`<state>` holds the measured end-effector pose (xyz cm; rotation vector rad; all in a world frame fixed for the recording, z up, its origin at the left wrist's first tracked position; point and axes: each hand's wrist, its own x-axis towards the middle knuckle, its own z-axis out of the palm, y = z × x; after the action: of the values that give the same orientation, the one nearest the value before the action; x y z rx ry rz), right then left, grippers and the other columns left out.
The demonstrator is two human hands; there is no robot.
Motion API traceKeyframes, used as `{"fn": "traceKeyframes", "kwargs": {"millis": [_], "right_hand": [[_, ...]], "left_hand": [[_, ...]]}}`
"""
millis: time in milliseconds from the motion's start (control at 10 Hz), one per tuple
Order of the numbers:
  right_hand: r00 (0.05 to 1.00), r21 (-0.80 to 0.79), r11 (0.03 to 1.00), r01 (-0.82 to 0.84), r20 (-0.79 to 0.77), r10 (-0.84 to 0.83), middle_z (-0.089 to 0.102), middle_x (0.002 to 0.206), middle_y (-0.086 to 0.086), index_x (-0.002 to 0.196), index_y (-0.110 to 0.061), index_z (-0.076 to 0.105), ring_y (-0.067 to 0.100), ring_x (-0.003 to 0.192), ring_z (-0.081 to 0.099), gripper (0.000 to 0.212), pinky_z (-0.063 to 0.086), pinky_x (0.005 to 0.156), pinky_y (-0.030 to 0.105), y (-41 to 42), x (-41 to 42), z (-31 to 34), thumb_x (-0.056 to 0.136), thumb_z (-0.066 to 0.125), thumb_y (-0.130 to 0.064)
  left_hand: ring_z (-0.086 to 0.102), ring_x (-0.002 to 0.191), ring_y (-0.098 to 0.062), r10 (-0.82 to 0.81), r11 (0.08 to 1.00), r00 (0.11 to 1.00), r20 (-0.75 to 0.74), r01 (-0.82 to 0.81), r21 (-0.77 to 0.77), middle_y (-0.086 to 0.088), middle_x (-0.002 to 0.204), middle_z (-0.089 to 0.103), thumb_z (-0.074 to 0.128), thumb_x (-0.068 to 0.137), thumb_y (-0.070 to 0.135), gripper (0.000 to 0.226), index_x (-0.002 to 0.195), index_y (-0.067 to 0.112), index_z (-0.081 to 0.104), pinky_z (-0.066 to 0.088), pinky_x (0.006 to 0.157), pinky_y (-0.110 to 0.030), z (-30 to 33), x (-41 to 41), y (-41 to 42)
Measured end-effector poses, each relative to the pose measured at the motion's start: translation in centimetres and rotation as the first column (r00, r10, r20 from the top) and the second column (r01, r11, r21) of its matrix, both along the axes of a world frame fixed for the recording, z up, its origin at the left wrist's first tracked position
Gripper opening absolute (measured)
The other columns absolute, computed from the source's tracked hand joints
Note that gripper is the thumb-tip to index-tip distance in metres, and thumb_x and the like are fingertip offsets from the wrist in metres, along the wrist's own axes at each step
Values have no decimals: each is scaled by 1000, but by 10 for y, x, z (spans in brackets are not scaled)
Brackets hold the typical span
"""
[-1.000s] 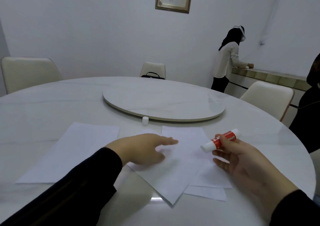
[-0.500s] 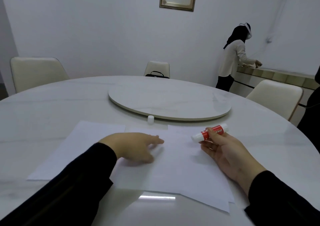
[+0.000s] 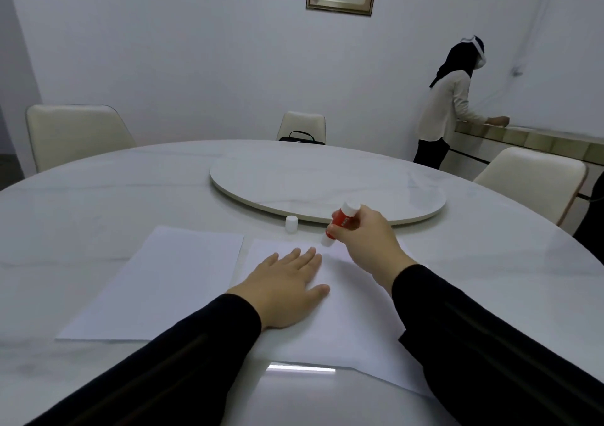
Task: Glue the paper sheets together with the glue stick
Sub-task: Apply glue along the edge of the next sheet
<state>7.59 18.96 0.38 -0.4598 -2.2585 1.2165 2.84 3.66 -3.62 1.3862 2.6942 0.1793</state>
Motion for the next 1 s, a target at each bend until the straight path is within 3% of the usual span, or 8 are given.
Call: {"fn": "traceKeyframes", "kwargs": {"millis": [400,500,700,1000], "right_hand": [[999,171,985,-16,49,7,67,84,-4,85,-19,61,7,77,60,6,38,59,15,2,-6,-17,81,65,-16],[997,250,968,-32,78,13,65,81,-9,80,-21,60,-4,70,57,8,37,55,9,3,-5,-16,82,63,-14],[990,273,960,-60,140,22,60,82,-11,89,-19,62,0,73,53,10,35,57,17,7,2,-10,81,67,-21],[985,276,955,-107,162,64,61,82,-17,80,-31,60,-4,68,51,13,33,57,13,-3,35,-7,80,69,-21]], "left_hand": [[-7,145,-7,12,1000,1000,12,-12,-16,10,159,-7,18,96,51,63,151,25,-2,-5,118,-34,3,2,1],[-8,145,-8,12,1000,1000,9,-11,-29,9,159,-7,18,97,50,63,151,24,-2,-5,118,-34,4,3,1],[-8,145,-9,13,1000,1000,-1,-13,-26,9,159,-7,17,97,50,63,151,24,-1,-5,118,-35,3,4,1],[-7,145,-9,15,1000,1000,-1,-15,-18,8,159,-7,17,97,49,62,151,24,-2,-5,118,-34,4,5,0]]}}
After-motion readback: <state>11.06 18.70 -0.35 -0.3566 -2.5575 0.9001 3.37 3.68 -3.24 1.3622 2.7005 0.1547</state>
